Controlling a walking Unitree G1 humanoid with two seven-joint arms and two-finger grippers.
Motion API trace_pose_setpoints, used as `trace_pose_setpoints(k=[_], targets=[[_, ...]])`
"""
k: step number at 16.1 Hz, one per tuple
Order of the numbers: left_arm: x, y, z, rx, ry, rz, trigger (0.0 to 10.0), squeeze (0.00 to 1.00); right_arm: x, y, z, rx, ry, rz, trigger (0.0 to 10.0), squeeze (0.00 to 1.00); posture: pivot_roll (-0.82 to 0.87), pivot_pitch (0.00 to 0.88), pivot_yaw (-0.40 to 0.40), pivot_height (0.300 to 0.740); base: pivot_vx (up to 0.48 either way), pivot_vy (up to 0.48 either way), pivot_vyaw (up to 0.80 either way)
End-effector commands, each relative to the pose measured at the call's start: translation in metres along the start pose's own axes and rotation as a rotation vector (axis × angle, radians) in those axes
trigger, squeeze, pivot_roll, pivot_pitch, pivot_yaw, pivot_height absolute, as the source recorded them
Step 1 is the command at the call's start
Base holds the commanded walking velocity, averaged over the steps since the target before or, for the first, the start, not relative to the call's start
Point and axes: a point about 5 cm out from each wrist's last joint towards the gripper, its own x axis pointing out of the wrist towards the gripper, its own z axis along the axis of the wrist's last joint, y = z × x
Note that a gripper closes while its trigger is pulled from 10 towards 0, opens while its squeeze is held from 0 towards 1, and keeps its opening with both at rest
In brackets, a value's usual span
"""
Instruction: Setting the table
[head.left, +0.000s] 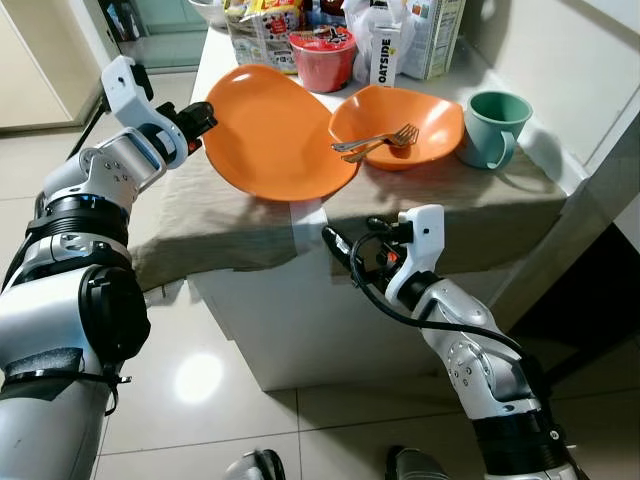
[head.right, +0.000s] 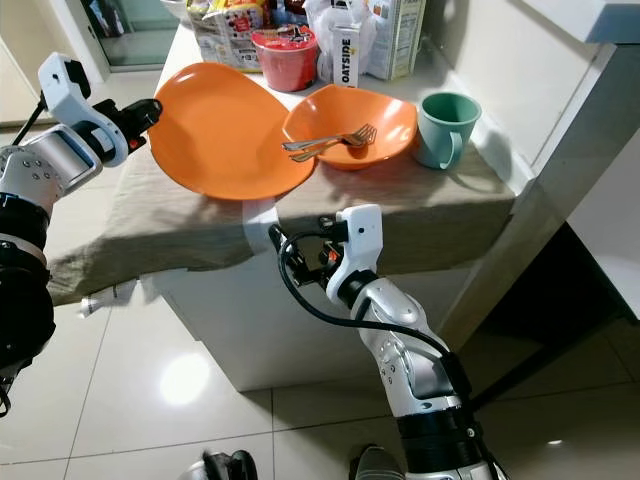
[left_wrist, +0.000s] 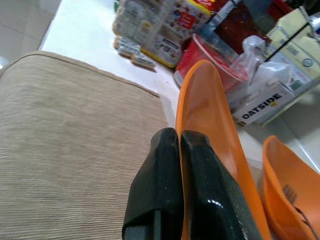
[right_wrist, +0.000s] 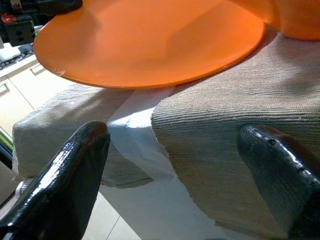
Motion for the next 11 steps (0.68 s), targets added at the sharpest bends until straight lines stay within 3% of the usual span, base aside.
trace_pose_setpoints(k=[1, 5, 8, 11], targets=[[-0.004, 0.008, 0.007, 0.02, -0.03, 0.041, 0.0, 0.0, 0.001, 0.001, 0.008, -0.019, -0.038, 0.012, 10.0, 0.0, -0.21, 0.088, 0.074, 0.74, 0.0, 0.0, 0.0], [-0.006, 0.015, 0.01, 0.022, -0.063, 0.089, 0.0, 0.0, -0.005, 0.002, 0.002, -0.011, -0.028, 0.011, 10.0, 0.0, -0.22, 0.081, 0.074, 0.74, 0.0, 0.0, 0.0], [-0.009, 0.027, 0.002, 0.092, -0.048, 0.14, 0.0, 0.0, -0.01, -0.006, 0.004, -0.022, -0.032, -0.015, 10.0, 0.0, -0.22, 0.077, 0.073, 0.74, 0.0, 0.0, 0.0], [-0.01, 0.031, 0.001, 0.104, -0.065, 0.152, 0.0, 0.0, -0.011, -0.007, 0.004, -0.023, -0.031, -0.018, 10.0, 0.0, -0.22, 0.073, 0.068, 0.74, 0.0, 0.0, 0.0]])
